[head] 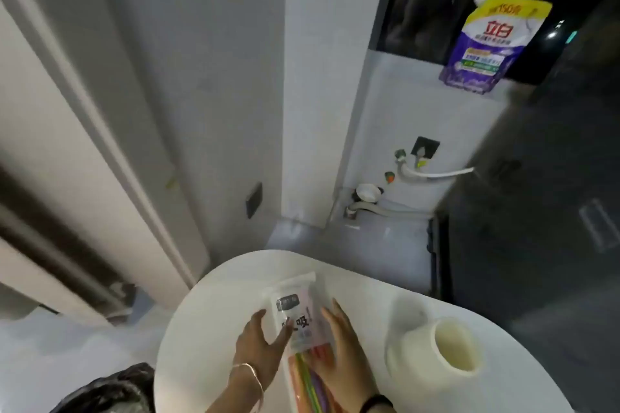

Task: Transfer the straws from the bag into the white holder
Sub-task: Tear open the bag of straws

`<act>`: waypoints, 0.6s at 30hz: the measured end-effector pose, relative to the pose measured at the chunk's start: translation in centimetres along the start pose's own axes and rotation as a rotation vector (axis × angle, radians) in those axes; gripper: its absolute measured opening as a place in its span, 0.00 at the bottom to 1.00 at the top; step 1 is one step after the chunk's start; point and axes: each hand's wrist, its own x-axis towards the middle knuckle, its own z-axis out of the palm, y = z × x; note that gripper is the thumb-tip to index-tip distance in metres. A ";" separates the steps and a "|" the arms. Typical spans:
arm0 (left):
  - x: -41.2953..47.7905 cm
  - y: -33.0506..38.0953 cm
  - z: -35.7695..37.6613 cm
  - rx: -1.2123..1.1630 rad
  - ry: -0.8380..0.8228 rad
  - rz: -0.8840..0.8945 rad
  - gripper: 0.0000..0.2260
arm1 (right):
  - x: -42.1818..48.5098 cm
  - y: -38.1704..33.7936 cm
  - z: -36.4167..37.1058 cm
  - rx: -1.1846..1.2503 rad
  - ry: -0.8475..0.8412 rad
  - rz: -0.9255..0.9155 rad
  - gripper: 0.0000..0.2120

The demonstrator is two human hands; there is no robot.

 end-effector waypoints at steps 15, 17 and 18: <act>13.1 -0.9 3.0 0.372 -0.006 0.457 0.27 | 4.9 7.9 7.9 0.067 0.044 -0.185 0.47; 13.3 -0.6 2.8 0.406 0.014 0.480 0.27 | 4.7 8.1 8.0 0.081 0.057 -0.210 0.44; 13.5 -0.3 2.5 0.408 0.019 0.481 0.27 | 4.6 8.1 7.9 0.071 0.063 -0.229 0.43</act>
